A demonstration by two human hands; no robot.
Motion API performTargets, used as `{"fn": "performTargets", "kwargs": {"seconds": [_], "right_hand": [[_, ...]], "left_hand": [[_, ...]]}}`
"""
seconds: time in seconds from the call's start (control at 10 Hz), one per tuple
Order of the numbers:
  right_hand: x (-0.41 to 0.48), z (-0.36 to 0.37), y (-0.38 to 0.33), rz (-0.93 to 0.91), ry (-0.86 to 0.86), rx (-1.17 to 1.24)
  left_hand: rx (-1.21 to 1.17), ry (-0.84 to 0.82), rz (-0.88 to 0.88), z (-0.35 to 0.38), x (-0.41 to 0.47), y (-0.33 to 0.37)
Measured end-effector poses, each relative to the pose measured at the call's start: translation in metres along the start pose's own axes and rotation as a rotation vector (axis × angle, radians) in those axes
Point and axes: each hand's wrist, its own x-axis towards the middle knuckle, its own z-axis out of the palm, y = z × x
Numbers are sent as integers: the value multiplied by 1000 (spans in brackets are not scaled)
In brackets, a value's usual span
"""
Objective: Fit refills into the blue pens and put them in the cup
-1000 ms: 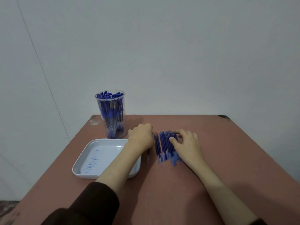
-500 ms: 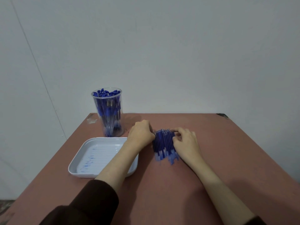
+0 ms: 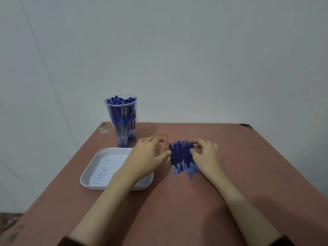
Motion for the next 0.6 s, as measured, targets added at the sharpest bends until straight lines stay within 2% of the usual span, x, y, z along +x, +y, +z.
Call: {"fn": "performTargets", "kwargs": {"seconds": [0.1,0.4,0.5,0.6], "right_hand": [[-3,0,1,-10,5,-22],[-8,1,4,-14,16,-2],[-7,2,5,-32,26,4],[-13,-2,4,-44,63,41]], "left_hand": [[103,-121,-30,7,-18,-10],[128,-110,-86,16,-9,-14],[71,22,-44,7,-18,-9],[-136,267,104,0,-48,-2]]}}
